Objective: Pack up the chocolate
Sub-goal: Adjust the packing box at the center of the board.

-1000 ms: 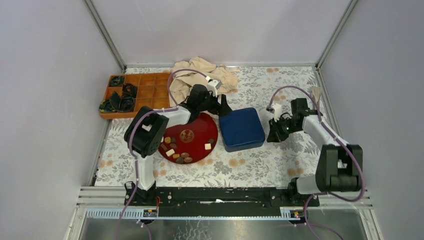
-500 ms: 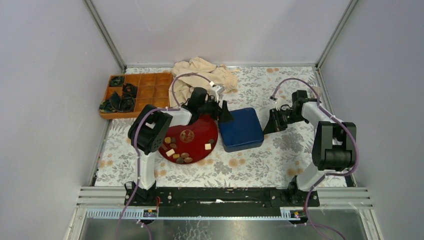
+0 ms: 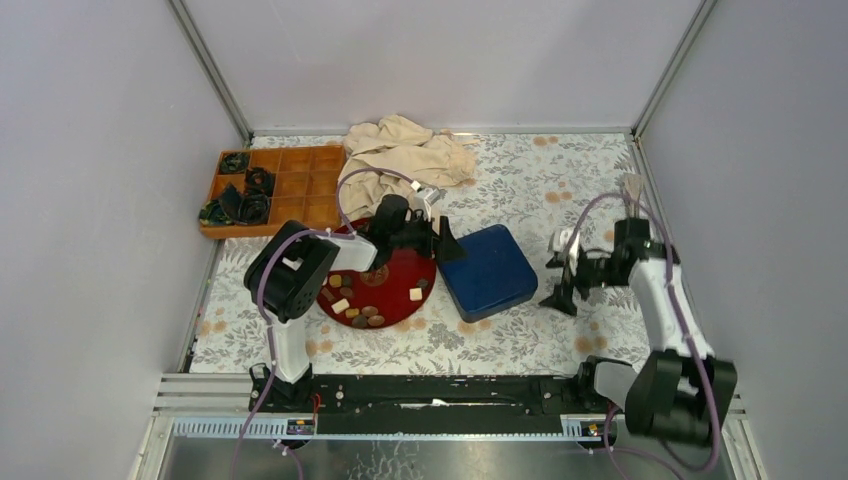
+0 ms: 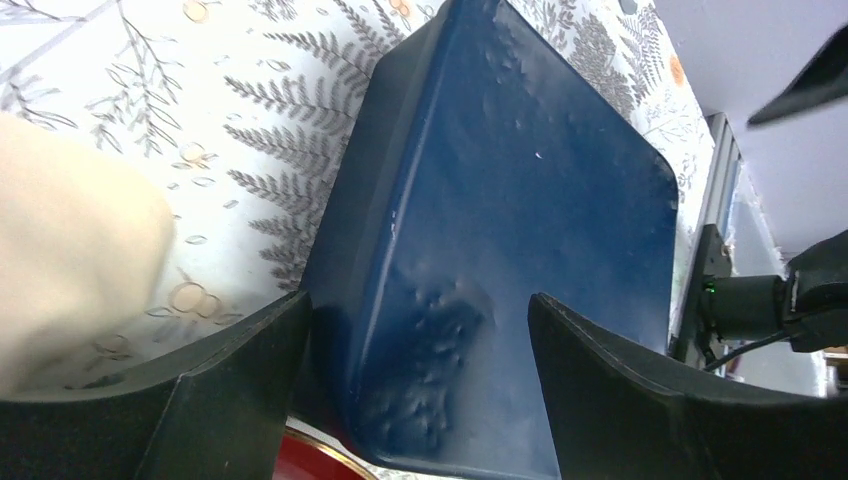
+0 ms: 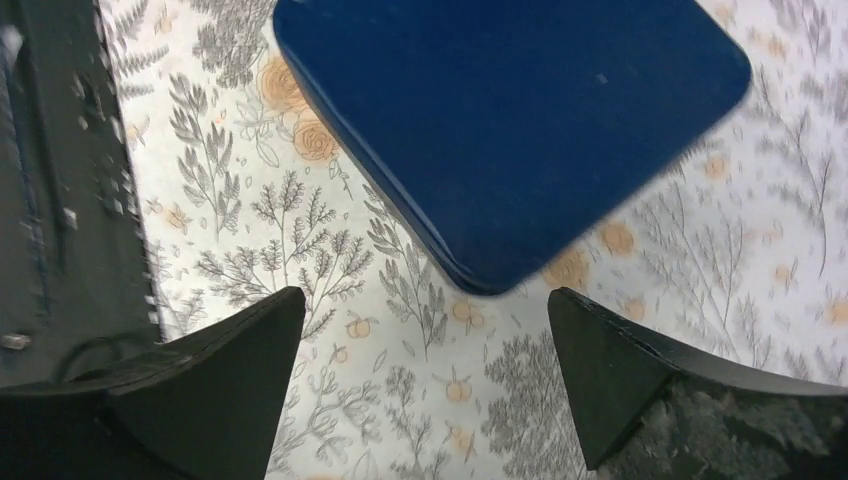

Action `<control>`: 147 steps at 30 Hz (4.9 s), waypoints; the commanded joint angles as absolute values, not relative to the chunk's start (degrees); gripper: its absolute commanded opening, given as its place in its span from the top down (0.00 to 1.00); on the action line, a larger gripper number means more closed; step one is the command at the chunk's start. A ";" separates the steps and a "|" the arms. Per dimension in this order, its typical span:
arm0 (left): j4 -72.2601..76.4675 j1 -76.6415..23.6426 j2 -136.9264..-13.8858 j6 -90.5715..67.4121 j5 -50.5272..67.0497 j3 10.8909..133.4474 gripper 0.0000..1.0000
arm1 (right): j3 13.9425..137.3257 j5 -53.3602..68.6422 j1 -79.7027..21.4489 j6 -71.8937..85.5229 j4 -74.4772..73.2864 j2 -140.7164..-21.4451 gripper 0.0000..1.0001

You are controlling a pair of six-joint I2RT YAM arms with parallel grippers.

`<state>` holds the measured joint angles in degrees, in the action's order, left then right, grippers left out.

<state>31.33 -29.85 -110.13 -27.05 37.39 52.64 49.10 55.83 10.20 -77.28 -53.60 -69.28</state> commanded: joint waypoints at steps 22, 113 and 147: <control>32.80 -34.49 -108.25 -31.13 34.74 49.93 0.14 | 26.40 38.09 -14.28 -74.42 -0.70 -57.17 0.16; 47.02 -33.02 -111.28 -39.03 33.34 49.07 0.13 | 44.87 63.02 14.03 16.79 -6.60 -94.42 0.36; 49.01 -35.88 -112.97 -40.17 33.80 52.29 0.14 | 40.17 74.12 7.87 31.20 8.78 -98.64 0.48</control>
